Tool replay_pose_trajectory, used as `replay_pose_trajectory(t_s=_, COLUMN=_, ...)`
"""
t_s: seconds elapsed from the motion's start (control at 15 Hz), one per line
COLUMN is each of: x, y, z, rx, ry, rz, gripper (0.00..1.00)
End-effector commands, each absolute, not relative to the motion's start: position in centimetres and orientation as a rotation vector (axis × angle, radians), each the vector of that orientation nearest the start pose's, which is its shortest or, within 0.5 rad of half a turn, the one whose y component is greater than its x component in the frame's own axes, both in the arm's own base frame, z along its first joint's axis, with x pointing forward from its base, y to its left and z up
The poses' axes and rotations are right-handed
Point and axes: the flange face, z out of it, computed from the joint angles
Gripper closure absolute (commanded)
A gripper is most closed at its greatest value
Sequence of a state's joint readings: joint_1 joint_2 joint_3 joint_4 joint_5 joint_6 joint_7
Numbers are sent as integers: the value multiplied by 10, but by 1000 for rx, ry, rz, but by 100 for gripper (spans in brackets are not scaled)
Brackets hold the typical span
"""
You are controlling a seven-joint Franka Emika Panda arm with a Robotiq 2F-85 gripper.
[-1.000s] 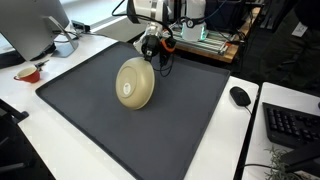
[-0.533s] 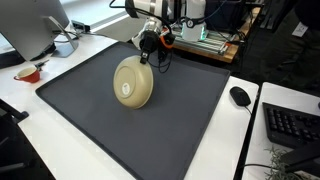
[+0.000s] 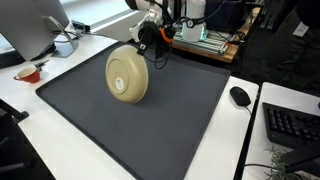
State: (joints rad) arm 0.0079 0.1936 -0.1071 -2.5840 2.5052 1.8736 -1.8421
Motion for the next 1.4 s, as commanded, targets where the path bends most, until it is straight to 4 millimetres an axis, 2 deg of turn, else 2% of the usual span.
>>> replay_pose_trajectory(t_s=0.0, x=475, y=17, z=220, rx=-1628, ry=334, rz=-1292, gripper=99)
replay_pose_trajectory(t_s=0.27, x=499, y=25, z=210, rx=-1642, ry=229, rz=-1360, gripper=99)
replay_pose_trajectory(t_s=0.53, x=523, y=21, z=185, rx=-1635, ry=226, rz=-1377, gripper=99)
replay_pose_trajectory(t_s=0.8, x=531, y=9, z=159, rx=-1658, ry=275, rz=-1358, gripper=99)
replay_pose_trajectory(t_s=1.07, x=524, y=-1, z=139, rx=-1694, ry=337, rz=-1323, gripper=99)
replay_pose_trajectory(t_s=1.13, x=516, y=3, z=138, rx=-1704, ry=346, rz=-1304, gripper=70)
replay_pose_trajectory(t_s=1.2, x=513, y=5, z=138, rx=-1706, ry=347, rz=-1296, gripper=68)
replay_pose_trajectory(t_s=1.33, x=501, y=15, z=138, rx=-1722, ry=362, rz=-1239, gripper=56)
